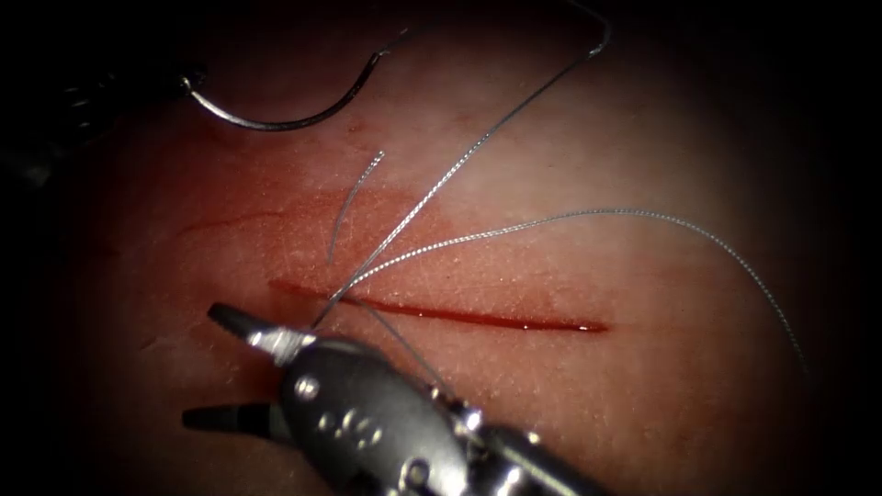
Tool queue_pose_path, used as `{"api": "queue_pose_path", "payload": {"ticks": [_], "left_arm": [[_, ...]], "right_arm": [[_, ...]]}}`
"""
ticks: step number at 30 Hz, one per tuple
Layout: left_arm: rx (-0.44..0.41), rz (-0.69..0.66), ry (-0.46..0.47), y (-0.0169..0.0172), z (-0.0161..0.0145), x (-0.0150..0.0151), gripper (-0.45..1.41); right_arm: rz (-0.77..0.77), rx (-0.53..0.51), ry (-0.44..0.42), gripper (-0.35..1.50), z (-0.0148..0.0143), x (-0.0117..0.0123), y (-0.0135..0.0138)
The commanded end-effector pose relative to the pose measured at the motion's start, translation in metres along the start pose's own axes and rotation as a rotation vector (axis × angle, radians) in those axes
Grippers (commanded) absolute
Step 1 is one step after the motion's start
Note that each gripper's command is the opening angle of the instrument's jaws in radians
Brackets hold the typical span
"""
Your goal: Wound Closure
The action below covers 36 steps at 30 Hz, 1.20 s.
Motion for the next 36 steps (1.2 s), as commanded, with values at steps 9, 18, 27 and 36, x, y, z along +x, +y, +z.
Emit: {"api": "queue_pose_path", "payload": {"ticks": [9, 18, 27, 36], "left_arm": [[-0.002, -0.003, -0.008, -0.0002, 0.0006, -0.0012, -0.45], [-0.004, -0.008, -0.009, -0.0002, 0.0006, -0.0012, -0.45], [-0.006, -0.007, -0.010, -0.0002, 0.0006, -0.0012, -0.45], [-0.012, -0.006, -0.013, -0.0003, 0.0006, -0.0011, -0.45]], "right_arm": [[0.281, -0.107, 0.004, -0.11, -0.0015, -0.0103, 0.0013], [0.290, -0.186, 0.010, 0.19, 0.0018, -0.0143, 0.0045], [0.322, -0.270, 0.060, 0.12, 0.0054, -0.0147, 0.0079], [0.306, -0.268, 0.127, 0.98, 0.0067, -0.0150, 0.0065]]}}
